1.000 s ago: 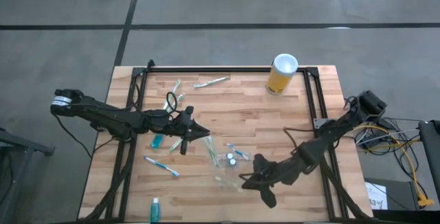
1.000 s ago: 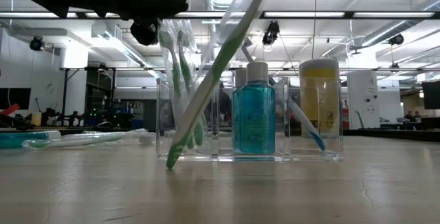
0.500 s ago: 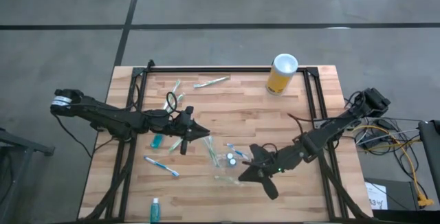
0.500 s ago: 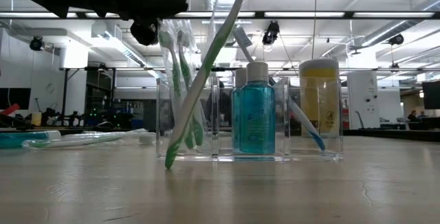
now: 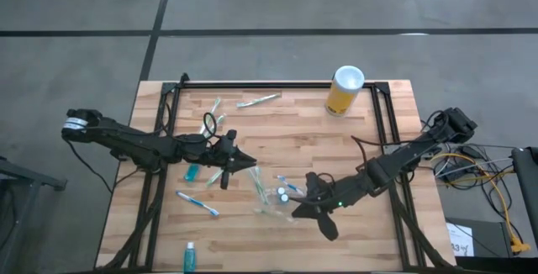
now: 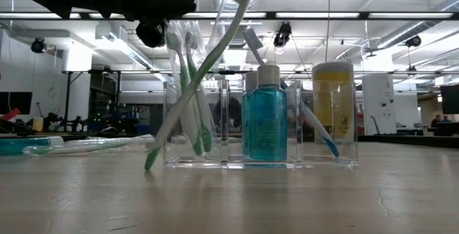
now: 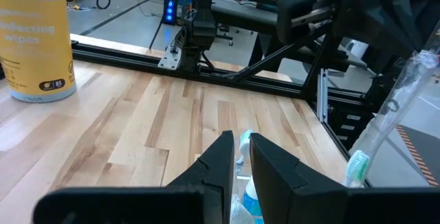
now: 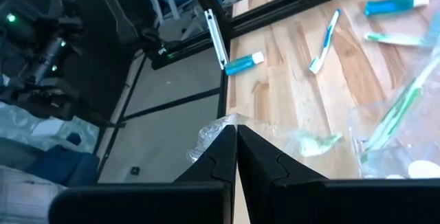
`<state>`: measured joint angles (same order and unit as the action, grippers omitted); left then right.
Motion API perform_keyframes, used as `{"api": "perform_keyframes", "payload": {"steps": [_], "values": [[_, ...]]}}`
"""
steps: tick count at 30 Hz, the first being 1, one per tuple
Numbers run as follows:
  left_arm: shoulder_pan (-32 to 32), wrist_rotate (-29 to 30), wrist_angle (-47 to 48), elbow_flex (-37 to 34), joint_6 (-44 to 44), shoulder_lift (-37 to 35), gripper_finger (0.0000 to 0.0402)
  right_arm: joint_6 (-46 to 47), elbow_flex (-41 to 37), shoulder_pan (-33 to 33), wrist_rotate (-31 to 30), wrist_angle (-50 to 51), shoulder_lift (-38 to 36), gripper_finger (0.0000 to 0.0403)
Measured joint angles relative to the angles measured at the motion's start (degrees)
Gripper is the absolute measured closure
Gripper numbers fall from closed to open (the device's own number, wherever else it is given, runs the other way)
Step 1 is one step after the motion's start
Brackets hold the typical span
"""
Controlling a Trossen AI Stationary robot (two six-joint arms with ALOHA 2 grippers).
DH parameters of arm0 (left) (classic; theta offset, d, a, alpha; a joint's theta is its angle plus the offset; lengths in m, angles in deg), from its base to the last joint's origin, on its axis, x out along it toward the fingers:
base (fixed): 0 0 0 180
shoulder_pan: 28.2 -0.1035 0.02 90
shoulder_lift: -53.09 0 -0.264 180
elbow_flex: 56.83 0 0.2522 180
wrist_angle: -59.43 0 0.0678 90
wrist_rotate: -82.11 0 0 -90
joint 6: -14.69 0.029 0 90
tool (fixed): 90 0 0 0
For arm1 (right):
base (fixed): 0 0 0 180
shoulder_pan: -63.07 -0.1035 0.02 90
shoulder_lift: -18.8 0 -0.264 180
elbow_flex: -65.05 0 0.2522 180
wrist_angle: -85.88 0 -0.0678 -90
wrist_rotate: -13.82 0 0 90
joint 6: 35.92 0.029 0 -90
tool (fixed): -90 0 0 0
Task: Pick & Place toothbrushing station
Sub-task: Put the green toothbrush into the transparent organizer
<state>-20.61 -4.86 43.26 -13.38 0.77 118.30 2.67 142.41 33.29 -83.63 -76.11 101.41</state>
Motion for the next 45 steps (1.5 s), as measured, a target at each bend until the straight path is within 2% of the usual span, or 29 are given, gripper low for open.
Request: {"api": "perform_keyframes", "payload": {"steps": [18,30,39,45], "values": [[0.02,0.0,0.0,0.0,0.0,0.0,0.0348,1.88,-1.75,-0.06,1.06,0.1,0.02,0.0395],[0.0,0.0,0.0,0.0,0.0,0.0,0.0348,9.39,-7.59,-0.97,2.11,-0.08,0.17,0.0395],[0.02,-0.01,0.91,0.0,0.0,0.0,0.0348,11.41,-7.98,-2.2,6.01,-3.37,7.79,0.0395],[0.0,0.0,1.46,0.0,0.0,0.02,0.0348,11.42,-6.37,-2.62,6.21,-5.18,14.04,0.0395]]}}
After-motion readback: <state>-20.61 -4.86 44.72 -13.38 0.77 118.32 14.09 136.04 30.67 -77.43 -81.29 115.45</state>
